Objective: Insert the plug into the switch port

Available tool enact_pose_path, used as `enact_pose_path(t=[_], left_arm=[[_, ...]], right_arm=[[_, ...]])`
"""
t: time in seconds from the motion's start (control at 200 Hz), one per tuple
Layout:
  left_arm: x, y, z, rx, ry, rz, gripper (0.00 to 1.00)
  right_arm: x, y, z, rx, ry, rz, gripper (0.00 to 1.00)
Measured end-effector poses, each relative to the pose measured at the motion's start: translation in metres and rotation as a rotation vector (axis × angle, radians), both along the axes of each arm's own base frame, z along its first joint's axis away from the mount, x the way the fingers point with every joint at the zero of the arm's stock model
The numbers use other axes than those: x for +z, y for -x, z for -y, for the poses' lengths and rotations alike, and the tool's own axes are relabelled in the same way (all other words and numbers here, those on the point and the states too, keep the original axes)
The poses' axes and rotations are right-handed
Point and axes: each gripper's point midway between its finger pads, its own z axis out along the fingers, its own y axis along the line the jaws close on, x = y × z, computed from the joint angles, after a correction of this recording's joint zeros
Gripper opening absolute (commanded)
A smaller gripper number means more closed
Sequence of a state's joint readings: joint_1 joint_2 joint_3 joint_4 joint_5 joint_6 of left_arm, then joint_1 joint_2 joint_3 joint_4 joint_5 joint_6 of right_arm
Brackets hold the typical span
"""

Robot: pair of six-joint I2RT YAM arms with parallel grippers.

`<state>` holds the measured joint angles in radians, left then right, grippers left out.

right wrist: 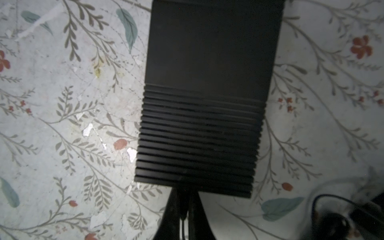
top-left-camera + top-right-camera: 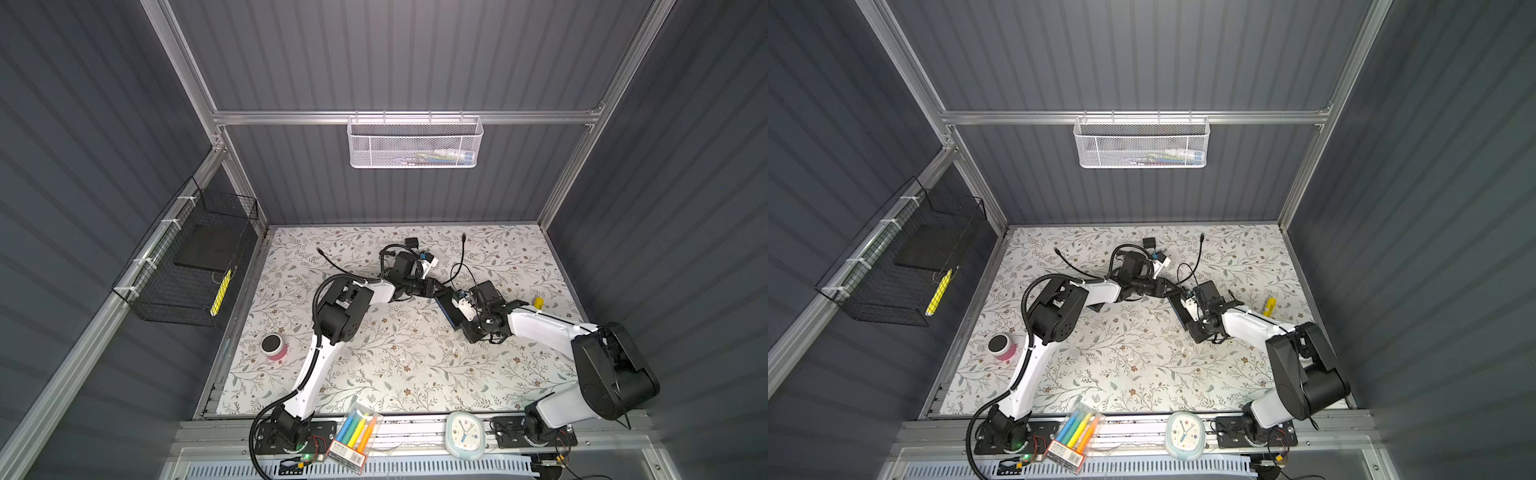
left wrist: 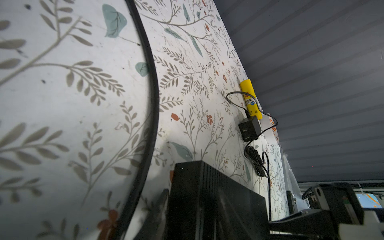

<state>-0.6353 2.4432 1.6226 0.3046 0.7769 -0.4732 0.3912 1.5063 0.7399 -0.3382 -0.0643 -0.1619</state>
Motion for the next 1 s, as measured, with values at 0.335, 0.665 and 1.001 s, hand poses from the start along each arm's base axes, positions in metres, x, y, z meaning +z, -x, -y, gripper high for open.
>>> enact_pose_path(t=[0.335, 0.665, 1.001], left_arm=[[-0.0002, 0.0009, 0.0, 0.002, 0.0, 0.009, 0.36], [-0.0004, 0.0015, -0.0002, 0.01, 0.006, 0.028, 0.35], [0.0, 0.0013, -0.0001, 0.011, 0.01, 0.034, 0.34]], right_arm=[[0.0005, -0.001, 0.0, 0.031, 0.02, -0.046, 0.0], [0.0024, -0.0025, -0.0001, 0.033, 0.035, -0.093, 0.0], [0.0046, -0.0034, 0.0003, 0.031, 0.039, -0.099, 0.0]])
